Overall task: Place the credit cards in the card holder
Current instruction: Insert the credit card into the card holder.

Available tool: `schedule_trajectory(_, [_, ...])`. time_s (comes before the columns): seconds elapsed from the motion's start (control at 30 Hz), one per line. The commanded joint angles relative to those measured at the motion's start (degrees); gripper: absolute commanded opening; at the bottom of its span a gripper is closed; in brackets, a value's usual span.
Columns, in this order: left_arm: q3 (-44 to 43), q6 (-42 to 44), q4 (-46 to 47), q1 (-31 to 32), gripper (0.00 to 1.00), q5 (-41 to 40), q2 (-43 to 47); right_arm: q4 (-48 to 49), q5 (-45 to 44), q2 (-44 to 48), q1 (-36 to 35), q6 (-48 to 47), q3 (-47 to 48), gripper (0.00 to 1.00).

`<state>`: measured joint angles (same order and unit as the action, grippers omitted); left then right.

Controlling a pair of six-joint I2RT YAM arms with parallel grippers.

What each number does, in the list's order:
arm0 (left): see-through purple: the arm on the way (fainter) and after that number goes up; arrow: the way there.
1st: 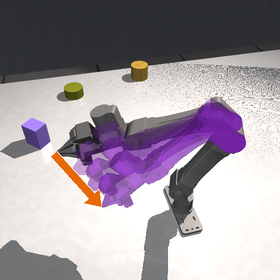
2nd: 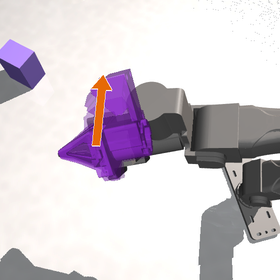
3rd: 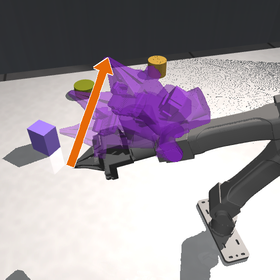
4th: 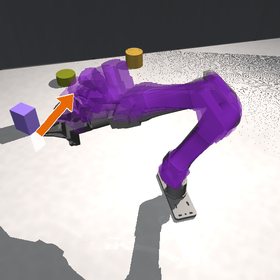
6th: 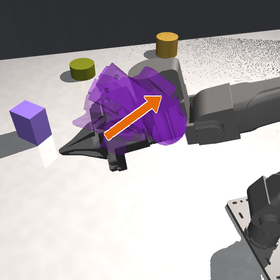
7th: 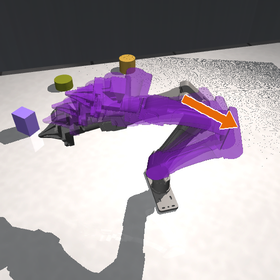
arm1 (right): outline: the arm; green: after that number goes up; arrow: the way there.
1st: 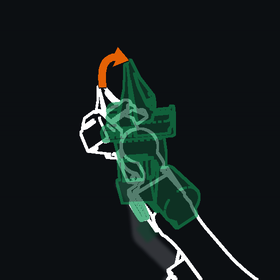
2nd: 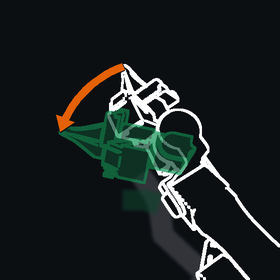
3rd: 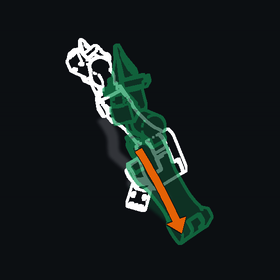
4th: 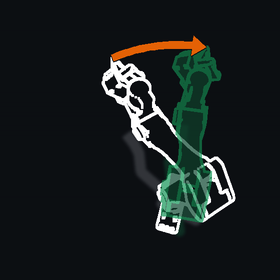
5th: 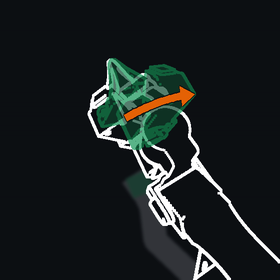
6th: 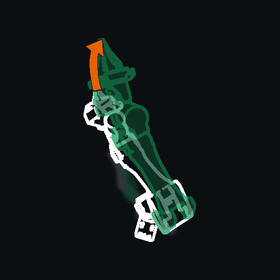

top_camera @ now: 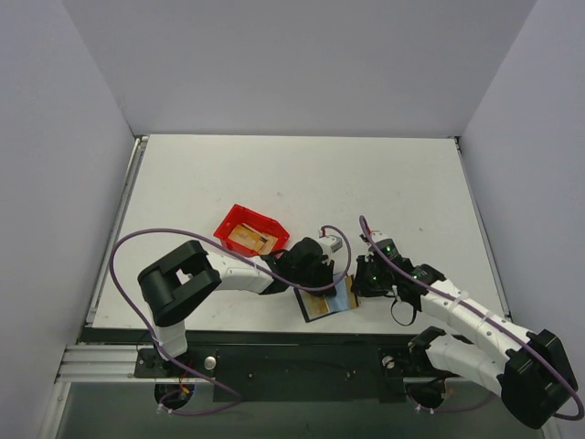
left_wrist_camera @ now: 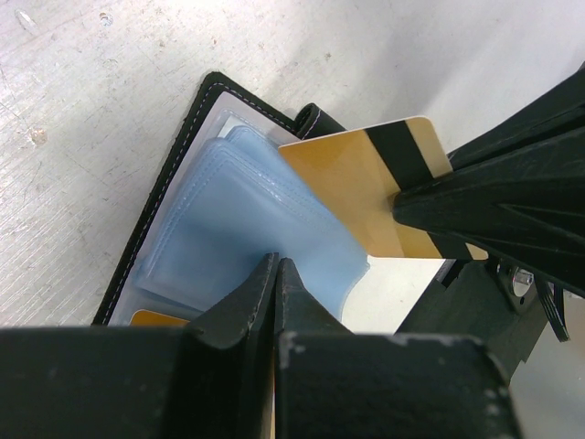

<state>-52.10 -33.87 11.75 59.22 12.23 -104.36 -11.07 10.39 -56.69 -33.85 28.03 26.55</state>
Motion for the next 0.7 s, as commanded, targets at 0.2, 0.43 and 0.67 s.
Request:
schedule_trajectory(0.2, [-0.4,0.3,-0.7,0.2,0.03,0.1,1.3,-4.3,-1.3,3.6,-0.2,0.7,2.1,0.00])
schedule_trajectory(0.43, [-0.5,0.3,-0.7,0.2,0.03,0.1,1.3,-3.4,1.5,3.8,-0.3,0.6,2.4,0.00])
schedule_trajectory(0.67, [-0.7,0.3,-0.7,0.2,0.03,0.2,1.2,-2.4,2.4,3.7,-0.2,0.8,1.8,0.00])
